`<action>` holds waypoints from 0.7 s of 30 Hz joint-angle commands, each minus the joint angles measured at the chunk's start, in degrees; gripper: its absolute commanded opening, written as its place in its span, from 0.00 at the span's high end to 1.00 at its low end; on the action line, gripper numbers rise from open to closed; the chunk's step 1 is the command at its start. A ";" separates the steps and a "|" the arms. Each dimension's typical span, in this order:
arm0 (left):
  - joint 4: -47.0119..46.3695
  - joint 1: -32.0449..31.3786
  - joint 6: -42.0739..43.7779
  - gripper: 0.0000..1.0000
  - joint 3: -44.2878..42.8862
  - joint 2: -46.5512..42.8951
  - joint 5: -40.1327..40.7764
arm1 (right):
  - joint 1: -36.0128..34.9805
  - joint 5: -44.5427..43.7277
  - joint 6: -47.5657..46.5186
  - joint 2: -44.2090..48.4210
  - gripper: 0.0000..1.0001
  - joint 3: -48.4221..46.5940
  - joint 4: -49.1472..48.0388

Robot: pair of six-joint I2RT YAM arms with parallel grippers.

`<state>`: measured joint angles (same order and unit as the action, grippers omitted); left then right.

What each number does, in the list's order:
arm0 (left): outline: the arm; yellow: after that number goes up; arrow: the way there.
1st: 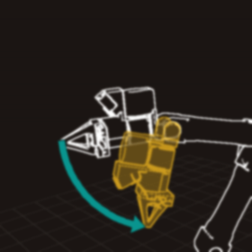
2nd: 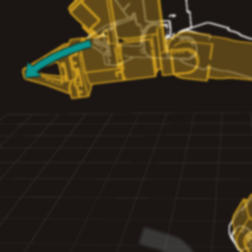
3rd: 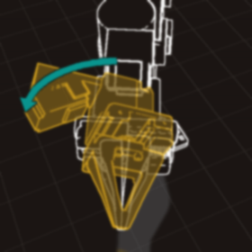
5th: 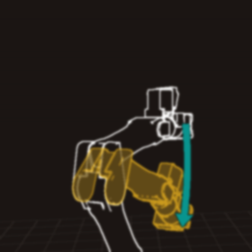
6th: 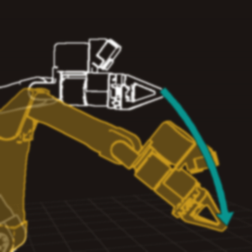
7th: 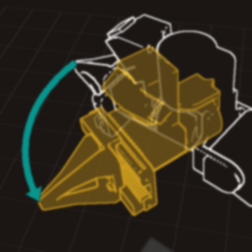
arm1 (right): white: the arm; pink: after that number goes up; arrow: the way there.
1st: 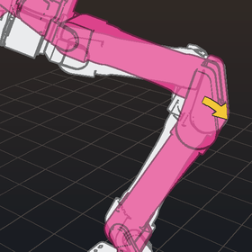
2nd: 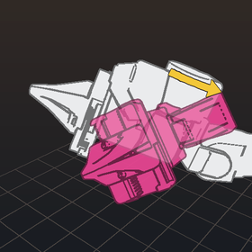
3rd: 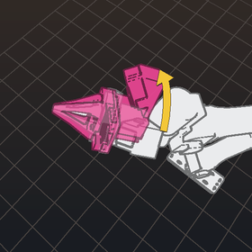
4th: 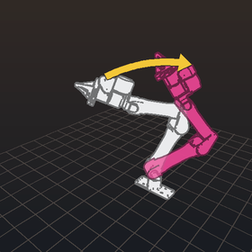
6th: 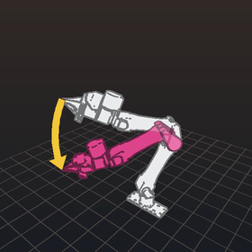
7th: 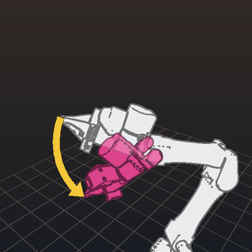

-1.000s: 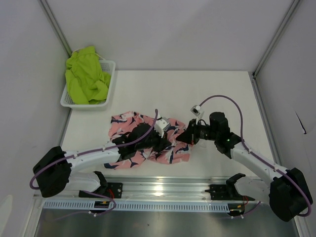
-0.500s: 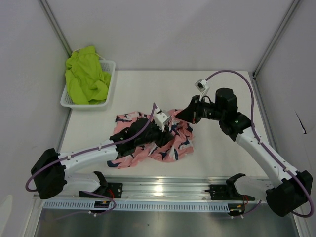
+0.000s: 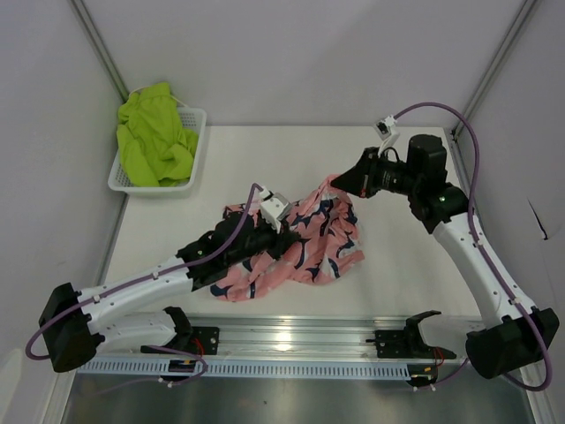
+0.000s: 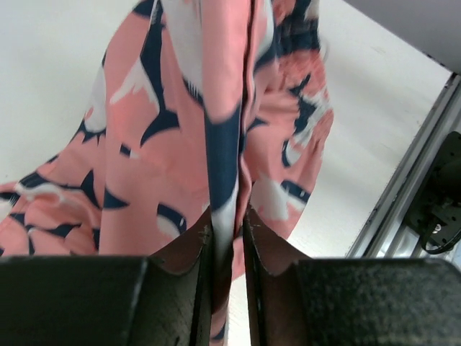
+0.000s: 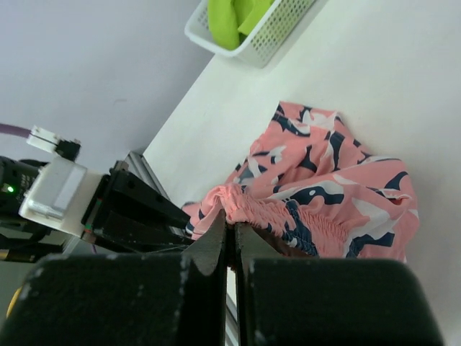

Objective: Fold and stack the shorts
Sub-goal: Flatten the shorts out

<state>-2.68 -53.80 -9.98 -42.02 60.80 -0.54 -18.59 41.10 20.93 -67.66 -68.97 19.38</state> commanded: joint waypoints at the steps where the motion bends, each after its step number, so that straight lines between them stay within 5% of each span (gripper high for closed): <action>1: 1.01 0.36 1.10 0.78 1.67 -0.94 2.03 | 2.15 3.01 0.08 -0.81 1.00 -4.68 -0.57; 21: -0.93 0.10 -2.68 0.64 9.24 0.37 5.37 | 10.50 5.13 5.35 -5.91 1.00 -9.17 -1.09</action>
<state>-2.81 -53.80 -12.01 -32.99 61.76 3.29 -10.22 45.50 23.55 -73.34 -75.05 19.84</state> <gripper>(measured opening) 0.361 0.012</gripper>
